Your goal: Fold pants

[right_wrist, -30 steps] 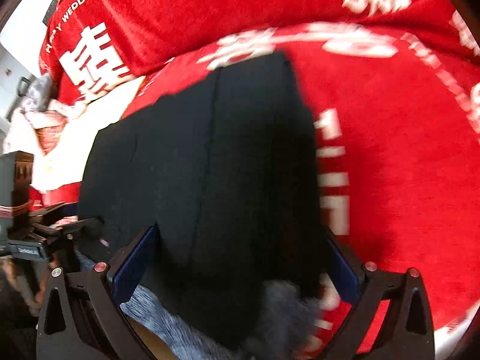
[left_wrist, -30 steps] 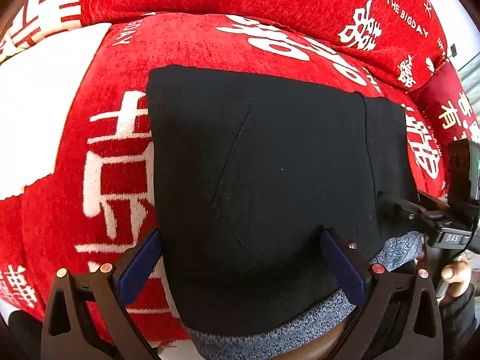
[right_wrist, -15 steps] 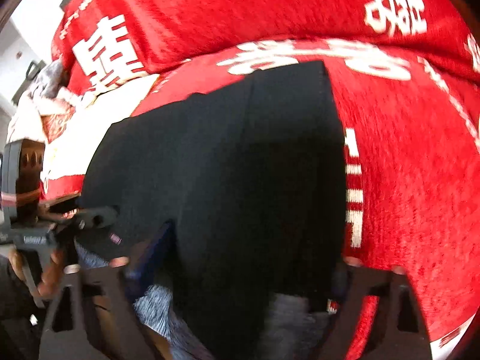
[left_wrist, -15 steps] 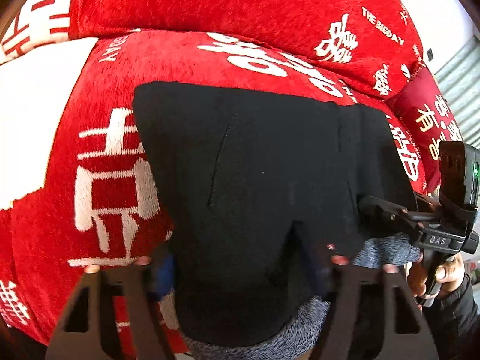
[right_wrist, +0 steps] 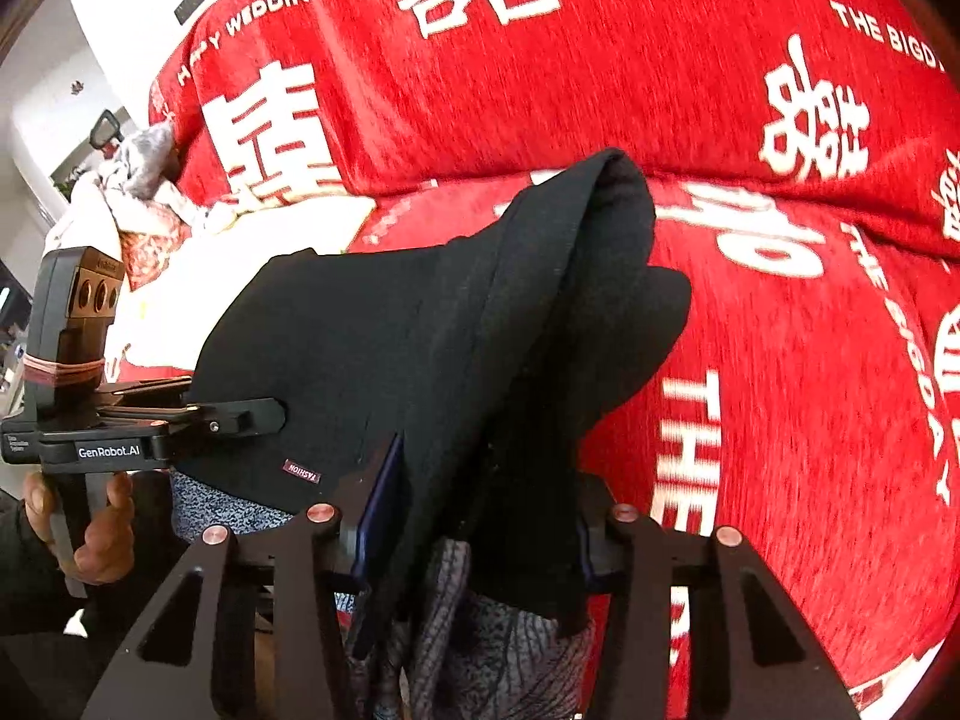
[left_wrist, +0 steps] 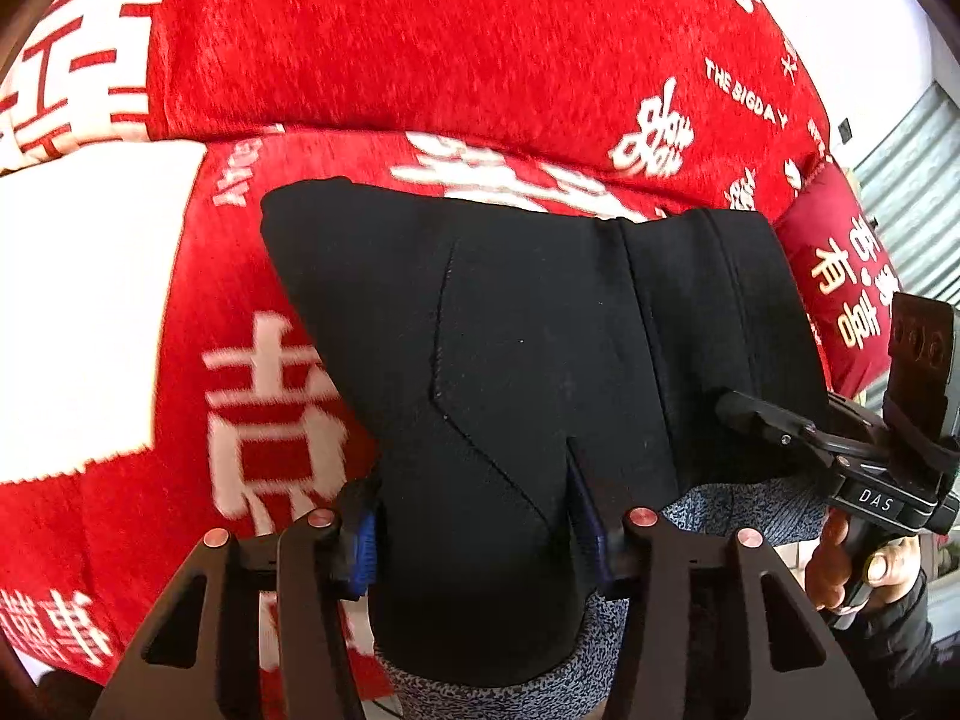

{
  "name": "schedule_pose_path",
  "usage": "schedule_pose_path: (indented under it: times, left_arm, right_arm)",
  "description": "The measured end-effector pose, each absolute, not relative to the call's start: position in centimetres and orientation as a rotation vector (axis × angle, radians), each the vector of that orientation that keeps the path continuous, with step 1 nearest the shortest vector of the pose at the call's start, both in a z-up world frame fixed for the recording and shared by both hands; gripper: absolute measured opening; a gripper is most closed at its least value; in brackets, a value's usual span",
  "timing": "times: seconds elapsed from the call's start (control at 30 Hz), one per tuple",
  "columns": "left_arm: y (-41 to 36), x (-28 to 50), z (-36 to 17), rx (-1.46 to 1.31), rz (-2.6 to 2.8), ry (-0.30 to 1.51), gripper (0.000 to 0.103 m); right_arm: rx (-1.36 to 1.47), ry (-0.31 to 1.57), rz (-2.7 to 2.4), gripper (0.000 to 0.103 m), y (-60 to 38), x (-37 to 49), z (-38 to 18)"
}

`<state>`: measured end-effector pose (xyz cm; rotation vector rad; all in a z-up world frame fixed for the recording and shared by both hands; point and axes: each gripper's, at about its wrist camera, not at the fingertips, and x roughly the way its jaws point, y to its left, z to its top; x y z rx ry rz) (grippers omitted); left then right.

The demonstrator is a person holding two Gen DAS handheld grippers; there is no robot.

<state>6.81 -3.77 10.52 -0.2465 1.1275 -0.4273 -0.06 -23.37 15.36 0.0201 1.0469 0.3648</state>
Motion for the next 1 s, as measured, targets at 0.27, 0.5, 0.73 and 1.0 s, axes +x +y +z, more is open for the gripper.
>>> schedule_pose_path:
  times: [0.27,0.5,0.73,1.0]
  left_arm:
    - [-1.1,11.6,11.8,-0.237,-0.358,1.133,0.053]
    - [-0.1,15.2,7.5,-0.241,-0.316,1.234,0.053]
    - [2.1,16.2,3.7,-0.349,-0.296,1.281,0.078]
    - [3.5,13.9,6.9,-0.338,-0.262,1.226,0.079]
  right_arm:
    - [0.031,1.047,0.376,0.051,-20.4,5.9,15.9]
    - [0.077,1.158,0.344,0.051,-19.8,9.8,11.4]
    - [0.21,1.23,0.306,0.063,-22.6,11.3,8.2]
    - [0.205,1.188,0.177,0.076,-24.5,10.0,10.8]
